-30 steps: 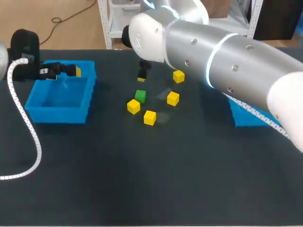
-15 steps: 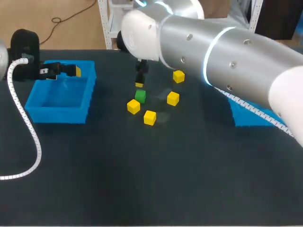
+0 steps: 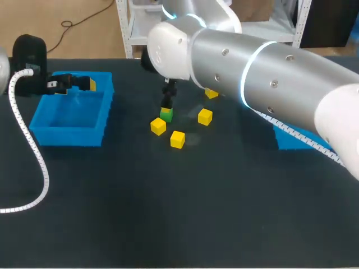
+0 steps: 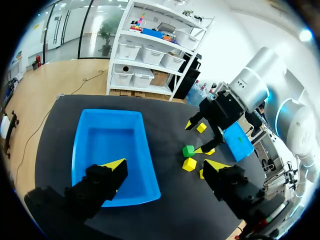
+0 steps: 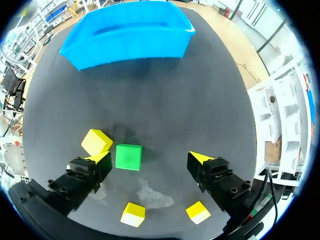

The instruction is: Put the green cubes in the right bin and the yellow cubes in the left bin.

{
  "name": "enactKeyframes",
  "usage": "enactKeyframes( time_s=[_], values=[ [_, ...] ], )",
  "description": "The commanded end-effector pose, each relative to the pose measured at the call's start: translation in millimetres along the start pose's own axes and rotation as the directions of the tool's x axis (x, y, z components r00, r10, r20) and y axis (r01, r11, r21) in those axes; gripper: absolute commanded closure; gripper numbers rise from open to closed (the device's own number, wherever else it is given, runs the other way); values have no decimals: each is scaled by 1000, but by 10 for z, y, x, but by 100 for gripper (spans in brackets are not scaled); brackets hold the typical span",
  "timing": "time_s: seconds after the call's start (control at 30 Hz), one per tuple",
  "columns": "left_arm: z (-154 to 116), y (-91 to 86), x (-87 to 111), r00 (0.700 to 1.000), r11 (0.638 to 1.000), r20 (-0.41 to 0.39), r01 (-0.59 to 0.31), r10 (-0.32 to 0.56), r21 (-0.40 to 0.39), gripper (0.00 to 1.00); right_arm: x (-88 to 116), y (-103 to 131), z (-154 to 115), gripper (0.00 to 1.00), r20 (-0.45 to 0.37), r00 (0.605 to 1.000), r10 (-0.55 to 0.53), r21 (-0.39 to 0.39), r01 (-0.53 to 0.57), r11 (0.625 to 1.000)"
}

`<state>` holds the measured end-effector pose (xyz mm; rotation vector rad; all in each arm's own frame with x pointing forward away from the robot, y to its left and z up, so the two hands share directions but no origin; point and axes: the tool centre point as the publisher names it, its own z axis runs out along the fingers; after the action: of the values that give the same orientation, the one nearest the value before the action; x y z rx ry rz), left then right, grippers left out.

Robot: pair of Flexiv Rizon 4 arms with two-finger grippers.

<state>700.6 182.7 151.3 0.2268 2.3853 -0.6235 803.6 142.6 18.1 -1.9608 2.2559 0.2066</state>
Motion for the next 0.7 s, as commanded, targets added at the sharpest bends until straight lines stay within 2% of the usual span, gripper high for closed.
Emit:
enactKeyframes(
  time_s=[0.03, 0.7],
  values=[
    [-3, 19, 13, 1000, 1000, 6, -2, 2, 10, 0, 19, 18, 20, 0, 3, 1000, 1, -2, -1, 1000],
    [-3, 19, 13, 1000, 1000, 6, -2, 2, 10, 0, 23, 81, 168, 0, 0, 1000, -8, -22, 8, 1000]
  ],
)
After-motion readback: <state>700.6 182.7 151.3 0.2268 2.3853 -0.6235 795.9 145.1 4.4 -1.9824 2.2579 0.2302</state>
